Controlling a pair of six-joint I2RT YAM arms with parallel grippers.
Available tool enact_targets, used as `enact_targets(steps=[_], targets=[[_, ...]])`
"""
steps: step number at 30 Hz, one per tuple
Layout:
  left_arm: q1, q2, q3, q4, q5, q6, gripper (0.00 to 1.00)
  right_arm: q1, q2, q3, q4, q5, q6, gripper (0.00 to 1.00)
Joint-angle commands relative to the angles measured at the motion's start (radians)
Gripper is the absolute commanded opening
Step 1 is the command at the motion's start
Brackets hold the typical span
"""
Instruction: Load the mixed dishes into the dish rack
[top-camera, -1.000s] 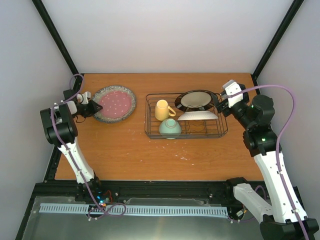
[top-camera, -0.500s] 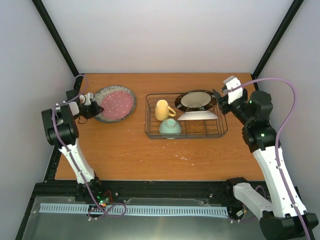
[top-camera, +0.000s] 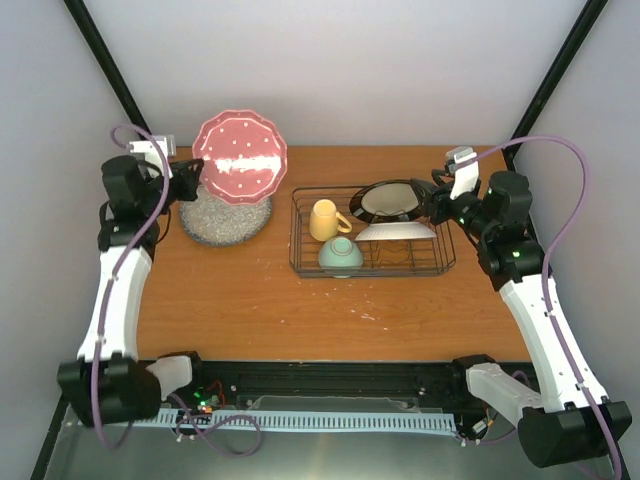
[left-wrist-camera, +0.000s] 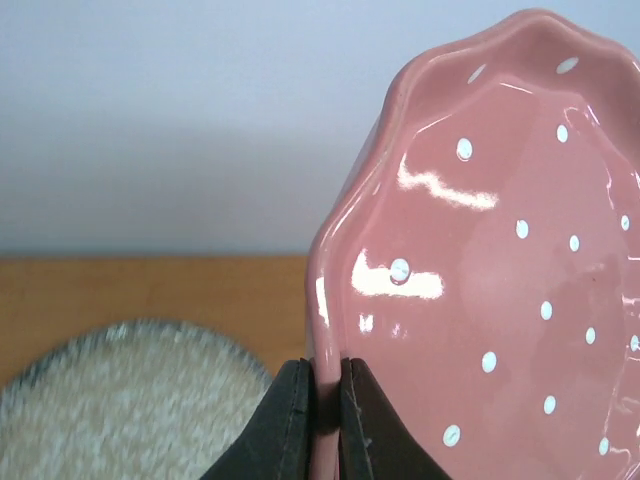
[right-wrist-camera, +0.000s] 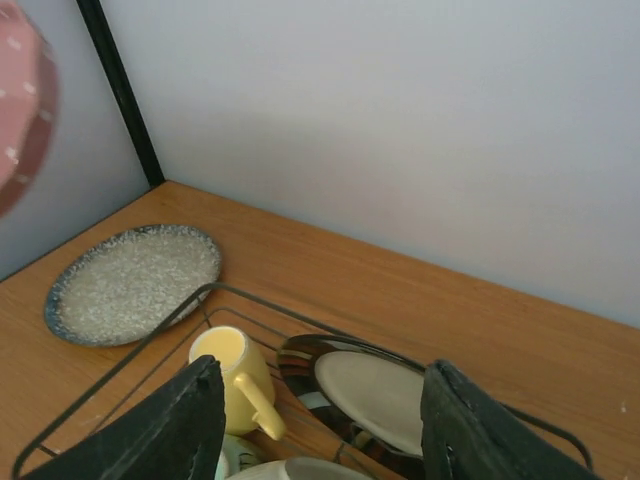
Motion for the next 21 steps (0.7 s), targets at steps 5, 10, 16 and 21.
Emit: enact_targets(steps=[5, 10, 16, 21], targets=[[-0.289, -0.338, -0.155, 0.202, -0.275, 0.105, 0.01, -0.005, -0.149, -0.043, 0.046, 0.218, 0.123, 0.43], [-0.489, -0.401, -0.222, 0.274, -0.428, 0.177, 0.01, -0.005, -0.283, -0.114, 0.103, 0.289, 0.153, 0.38], [-0.801, -0.312, -0.203, 0.401, -0.702, 0.419, 0.01, -0.005, -0.292, -0.088, -0.019, 0.253, 0.166, 0.41], [-0.963, -0.157, -0.125, 0.475, -0.848, 0.559, 0.01, -0.005, -0.346, -0.117, -0.011, 0.286, 0.164, 0.37]])
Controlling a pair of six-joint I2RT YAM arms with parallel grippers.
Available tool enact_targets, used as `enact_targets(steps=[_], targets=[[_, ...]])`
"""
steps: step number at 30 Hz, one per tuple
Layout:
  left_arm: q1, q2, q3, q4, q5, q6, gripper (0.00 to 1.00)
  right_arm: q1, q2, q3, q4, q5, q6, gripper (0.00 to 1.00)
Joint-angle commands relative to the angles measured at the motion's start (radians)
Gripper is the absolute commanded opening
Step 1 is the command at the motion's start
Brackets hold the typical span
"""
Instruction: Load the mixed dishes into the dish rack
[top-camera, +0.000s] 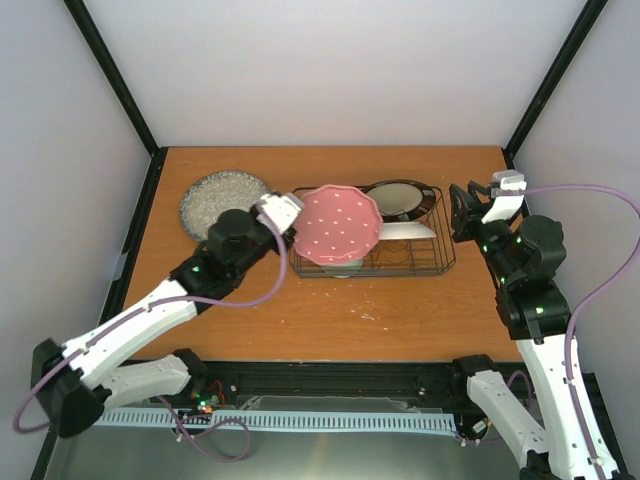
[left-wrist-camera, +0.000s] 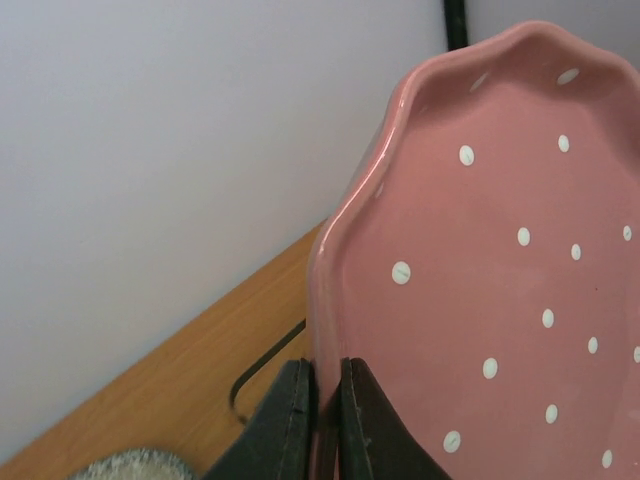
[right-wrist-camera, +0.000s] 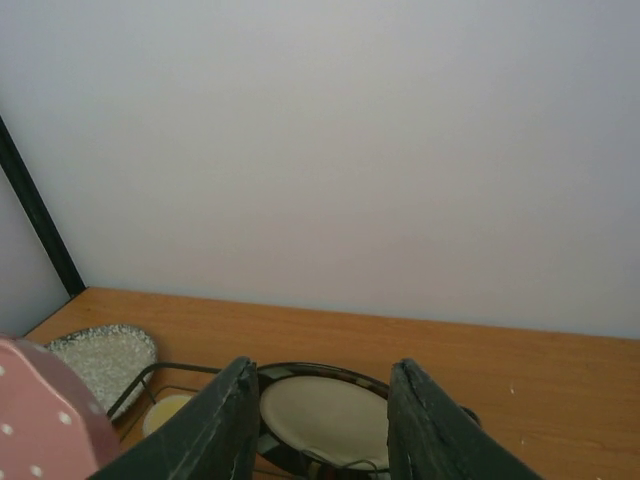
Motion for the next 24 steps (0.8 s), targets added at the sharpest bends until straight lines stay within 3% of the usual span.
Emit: enact_targets(steps=[1, 6, 11, 17, 24], targets=[[-0.103, 0.093, 0.145, 0.262, -0.201, 0.145, 0.01, -0.005, -0.049, -0.022, -0.014, 0.036, 0.01, 0.36], [-0.196, 0.122, 0.09, 0.484, -0.28, 0.277, 0.01, -0.005, -0.06, -0.028, -0.026, 0.055, -0.012, 0.34], [-0.261, 0.154, 0.004, 0.719, -0.234, 0.463, 0.01, -0.005, -0.064, -0.046, -0.011, 0.055, -0.006, 0.33], [-0.361, 0.206, 0.024, 0.705, -0.204, 0.532, 0.01, -0.005, -0.074, -0.062, -0.005, 0.073, -0.013, 0.32], [-0.427, 0.241, -0.044, 0.805, -0.257, 0.625, 0.01, -0.005, -0.1, -0.079, -0.013, 0.097, -0.027, 0.32]])
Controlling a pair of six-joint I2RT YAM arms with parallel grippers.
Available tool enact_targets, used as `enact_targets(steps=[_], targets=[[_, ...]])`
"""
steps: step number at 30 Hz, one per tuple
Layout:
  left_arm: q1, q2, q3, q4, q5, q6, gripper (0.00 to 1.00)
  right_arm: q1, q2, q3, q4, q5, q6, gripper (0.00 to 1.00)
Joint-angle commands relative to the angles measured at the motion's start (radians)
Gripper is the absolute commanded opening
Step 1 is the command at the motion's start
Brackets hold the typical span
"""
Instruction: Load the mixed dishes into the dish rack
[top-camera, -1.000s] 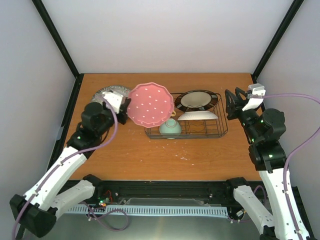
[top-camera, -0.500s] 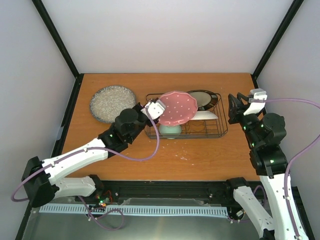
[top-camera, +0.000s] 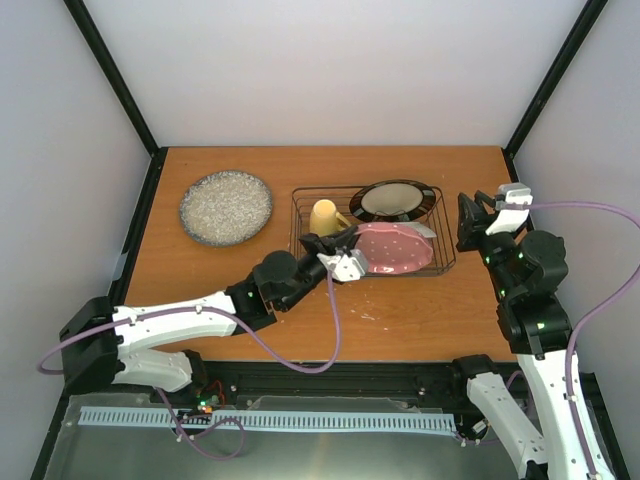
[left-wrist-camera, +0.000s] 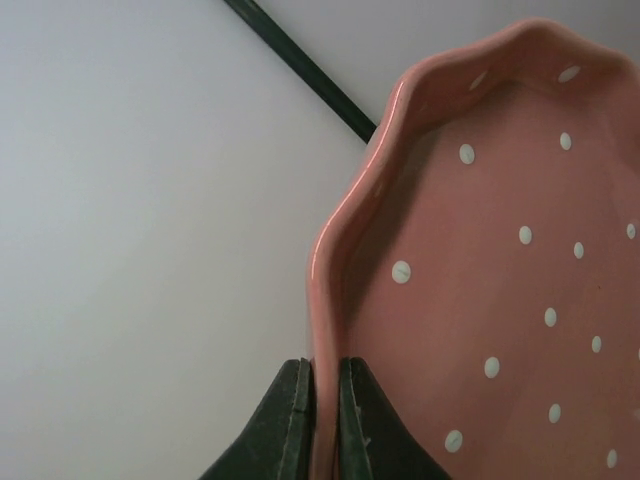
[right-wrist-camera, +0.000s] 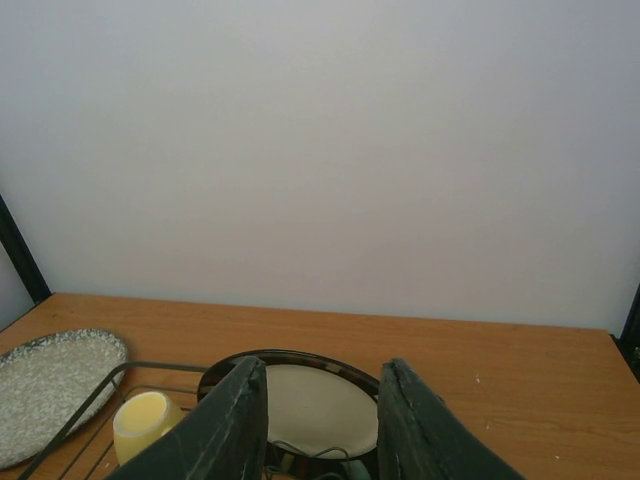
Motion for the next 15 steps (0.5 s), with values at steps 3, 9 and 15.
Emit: enact_targets(steps=[3, 9, 15], targets=[[-0.021, 0.024, -0.035, 0.358, -0.026, 0.135, 0.01, -0.005, -0.042, -0.025, 0.014, 0.033, -0.012, 0.31], [-0.021, 0.167, -0.062, 0.592, -0.041, 0.286, 0.01, -0.005, -0.059, -0.033, 0.023, 0.035, -0.012, 0.31], [-0.019, 0.311, -0.024, 0.726, -0.044, 0.32, 0.01, -0.005, -0.072, -0.03, 0.014, 0.051, -0.038, 0.3]])
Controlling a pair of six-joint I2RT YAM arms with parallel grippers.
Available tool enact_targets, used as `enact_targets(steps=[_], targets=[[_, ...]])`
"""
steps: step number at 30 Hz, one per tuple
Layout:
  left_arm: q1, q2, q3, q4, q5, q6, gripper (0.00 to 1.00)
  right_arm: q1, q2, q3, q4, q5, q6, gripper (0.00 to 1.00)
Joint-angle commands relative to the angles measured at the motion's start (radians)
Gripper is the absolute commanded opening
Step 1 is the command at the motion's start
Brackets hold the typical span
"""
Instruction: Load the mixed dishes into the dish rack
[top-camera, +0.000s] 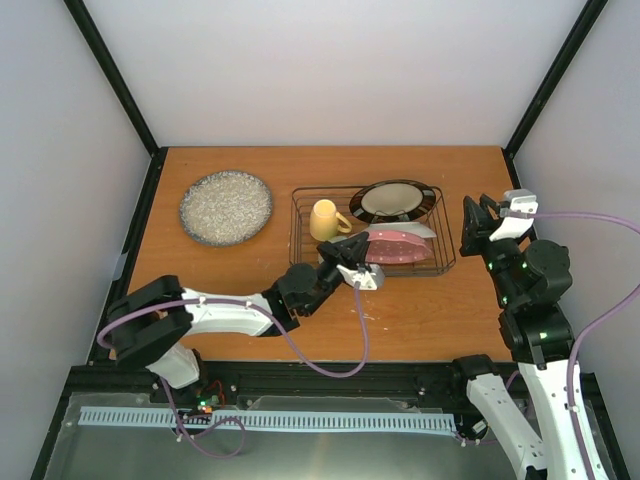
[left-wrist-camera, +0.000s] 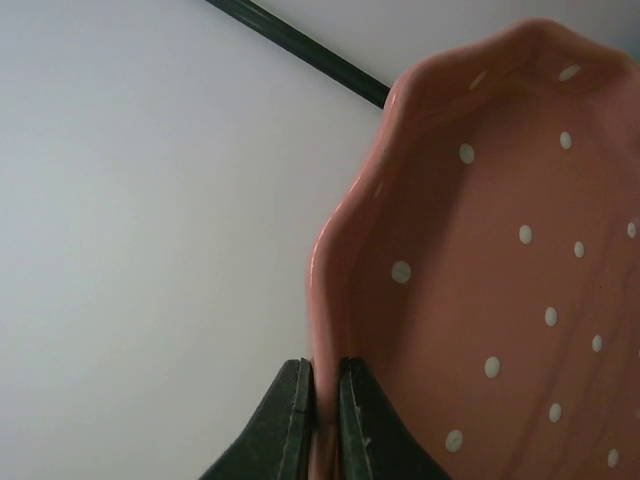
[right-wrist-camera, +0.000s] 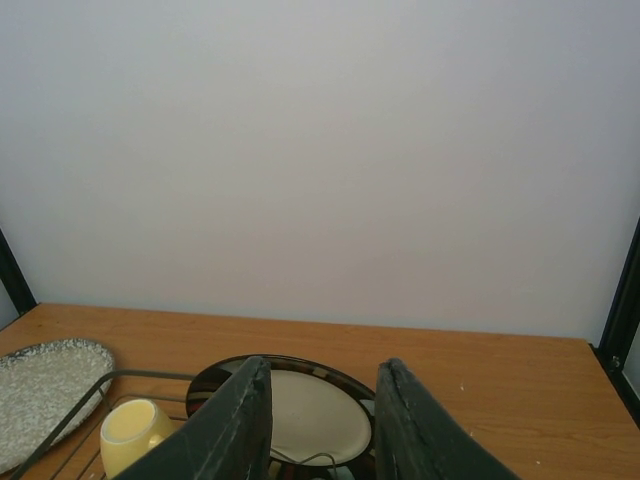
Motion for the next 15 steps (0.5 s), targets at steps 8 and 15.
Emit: enact_targets(steps=[8, 15], targets=[[0.003, 0.143, 0.12, 0.445, -0.001, 0.132, 0.01, -0.005, -0.028, -0.012, 0.018, 0.034, -0.059, 0.3], [0.038, 0.163, 0.144, 0.446, -0.001, 0.159, 0.0, -0.005, -0.019, -0.024, 0.04, 0.022, -0.064, 0.3]])
